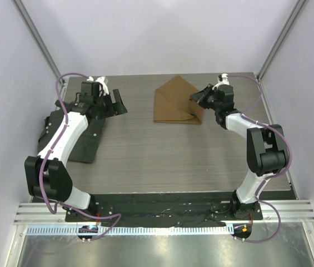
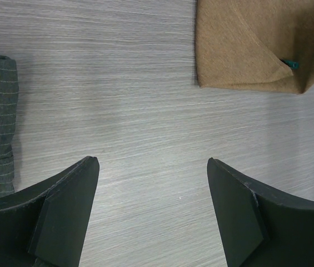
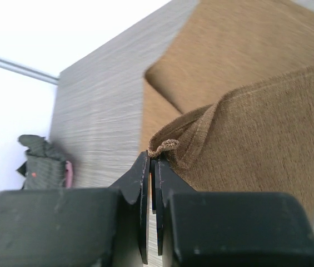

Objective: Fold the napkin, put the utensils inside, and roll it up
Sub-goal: Fold the napkin

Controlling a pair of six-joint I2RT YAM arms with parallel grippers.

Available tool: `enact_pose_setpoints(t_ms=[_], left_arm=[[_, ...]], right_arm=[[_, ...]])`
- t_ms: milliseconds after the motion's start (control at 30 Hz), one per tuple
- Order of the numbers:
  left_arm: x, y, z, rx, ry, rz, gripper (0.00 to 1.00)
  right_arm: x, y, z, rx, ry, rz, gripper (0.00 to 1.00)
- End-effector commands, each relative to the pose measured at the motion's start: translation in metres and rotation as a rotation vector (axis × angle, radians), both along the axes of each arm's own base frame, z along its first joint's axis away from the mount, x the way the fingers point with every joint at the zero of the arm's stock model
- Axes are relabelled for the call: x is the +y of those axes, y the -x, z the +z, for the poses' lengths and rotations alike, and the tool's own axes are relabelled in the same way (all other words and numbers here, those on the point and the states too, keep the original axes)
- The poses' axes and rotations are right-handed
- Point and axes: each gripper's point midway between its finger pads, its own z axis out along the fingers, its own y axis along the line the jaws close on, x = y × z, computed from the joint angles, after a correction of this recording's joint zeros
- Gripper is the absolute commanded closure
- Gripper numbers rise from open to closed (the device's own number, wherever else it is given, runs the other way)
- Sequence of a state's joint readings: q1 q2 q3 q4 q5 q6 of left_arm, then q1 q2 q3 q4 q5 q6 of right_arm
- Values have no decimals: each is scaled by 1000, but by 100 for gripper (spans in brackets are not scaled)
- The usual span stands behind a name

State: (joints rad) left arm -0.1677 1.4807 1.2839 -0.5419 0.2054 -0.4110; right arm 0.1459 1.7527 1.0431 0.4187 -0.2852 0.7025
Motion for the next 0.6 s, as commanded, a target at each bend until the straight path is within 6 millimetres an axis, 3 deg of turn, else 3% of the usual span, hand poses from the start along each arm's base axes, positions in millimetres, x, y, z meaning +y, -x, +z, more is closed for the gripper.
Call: enact_pose_setpoints(t_ms=[0,367,567], left_arm=[[-1,1,18,-54,24,-9,16],[-1,1,18,-52,27,-11,16],[-2,2,17,-52,28,-13,16]], right_arm=[[25,-15,46,-120,-40,56,99],[83,-1,18,-58,-7,193,99],[101,8,-2,-22,49,248,99]])
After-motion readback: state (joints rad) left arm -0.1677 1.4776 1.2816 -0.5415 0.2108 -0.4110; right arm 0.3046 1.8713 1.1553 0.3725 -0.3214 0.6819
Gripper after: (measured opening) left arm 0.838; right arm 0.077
